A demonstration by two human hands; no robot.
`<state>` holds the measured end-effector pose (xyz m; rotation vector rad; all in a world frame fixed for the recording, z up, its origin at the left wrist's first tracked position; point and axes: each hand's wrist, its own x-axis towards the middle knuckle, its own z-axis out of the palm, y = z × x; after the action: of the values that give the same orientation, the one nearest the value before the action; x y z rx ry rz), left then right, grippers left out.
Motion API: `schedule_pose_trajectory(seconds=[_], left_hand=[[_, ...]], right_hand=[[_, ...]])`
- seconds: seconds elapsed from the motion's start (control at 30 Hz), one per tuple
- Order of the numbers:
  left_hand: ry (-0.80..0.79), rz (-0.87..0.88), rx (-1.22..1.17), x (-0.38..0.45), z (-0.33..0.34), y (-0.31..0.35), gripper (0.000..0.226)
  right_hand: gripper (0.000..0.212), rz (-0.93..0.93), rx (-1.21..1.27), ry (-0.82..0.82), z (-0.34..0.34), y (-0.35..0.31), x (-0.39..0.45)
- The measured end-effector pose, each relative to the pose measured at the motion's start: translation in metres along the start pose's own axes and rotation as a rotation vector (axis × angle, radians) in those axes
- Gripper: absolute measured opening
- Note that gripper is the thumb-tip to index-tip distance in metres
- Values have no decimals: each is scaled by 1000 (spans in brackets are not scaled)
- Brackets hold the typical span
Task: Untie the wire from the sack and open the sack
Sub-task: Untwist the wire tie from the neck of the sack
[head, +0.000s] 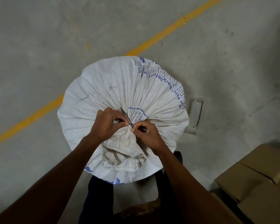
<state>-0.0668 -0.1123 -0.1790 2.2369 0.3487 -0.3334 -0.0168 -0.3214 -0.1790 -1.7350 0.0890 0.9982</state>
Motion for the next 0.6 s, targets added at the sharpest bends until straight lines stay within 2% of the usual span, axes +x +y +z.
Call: schedule_pose_trajectory(seconds=[0.1, 0.23, 0.47, 0.6], left_hand=[[41, 1, -18, -3, 8, -4, 3], [71, -16, 3, -3, 15, -2, 3], [150, -56, 54, -6, 28, 10, 5], [149, -48, 78, -2, 28, 17, 3]], right_hand=[[12, 39, 84, -55, -6, 7, -2], [3, 98, 239, -114, -22, 12, -3], [10, 75, 290, -117, -35, 16, -6], [14, 126, 533, -146, -44, 20, -8]])
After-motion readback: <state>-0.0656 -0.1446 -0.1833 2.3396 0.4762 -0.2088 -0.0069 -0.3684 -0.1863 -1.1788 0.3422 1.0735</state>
